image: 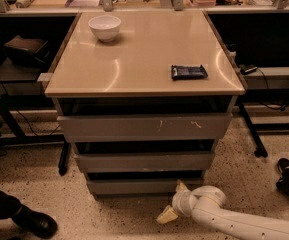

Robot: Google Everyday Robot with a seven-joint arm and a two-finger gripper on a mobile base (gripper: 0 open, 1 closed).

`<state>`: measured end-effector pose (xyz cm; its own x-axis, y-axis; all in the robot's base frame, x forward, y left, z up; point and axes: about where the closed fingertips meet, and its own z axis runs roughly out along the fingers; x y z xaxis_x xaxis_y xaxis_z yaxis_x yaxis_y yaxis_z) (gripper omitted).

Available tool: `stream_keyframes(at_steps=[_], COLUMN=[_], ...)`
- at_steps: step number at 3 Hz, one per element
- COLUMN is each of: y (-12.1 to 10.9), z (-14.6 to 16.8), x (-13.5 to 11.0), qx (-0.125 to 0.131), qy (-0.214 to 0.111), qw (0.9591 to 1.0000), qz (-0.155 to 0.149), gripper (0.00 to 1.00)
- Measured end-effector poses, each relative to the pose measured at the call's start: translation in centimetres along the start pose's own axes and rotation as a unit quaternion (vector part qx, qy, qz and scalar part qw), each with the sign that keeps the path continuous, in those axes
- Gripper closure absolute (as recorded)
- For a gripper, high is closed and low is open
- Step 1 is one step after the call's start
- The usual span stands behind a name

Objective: Open bottom drawer

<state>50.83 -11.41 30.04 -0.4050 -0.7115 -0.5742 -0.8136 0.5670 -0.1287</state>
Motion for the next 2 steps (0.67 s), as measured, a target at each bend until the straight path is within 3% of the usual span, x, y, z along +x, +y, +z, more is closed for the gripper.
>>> stream_keyframes(at_steps=[1, 2], y=[-1.0, -0.3], z=[4.0, 5.4], x=[-0.9, -2.7], qx=[-0.002, -0.014], qy=[-0.023, -0.038], qw=[0.9993, 0.9969], qz=[-0.031, -0.068], gripper=[0.00, 0.00])
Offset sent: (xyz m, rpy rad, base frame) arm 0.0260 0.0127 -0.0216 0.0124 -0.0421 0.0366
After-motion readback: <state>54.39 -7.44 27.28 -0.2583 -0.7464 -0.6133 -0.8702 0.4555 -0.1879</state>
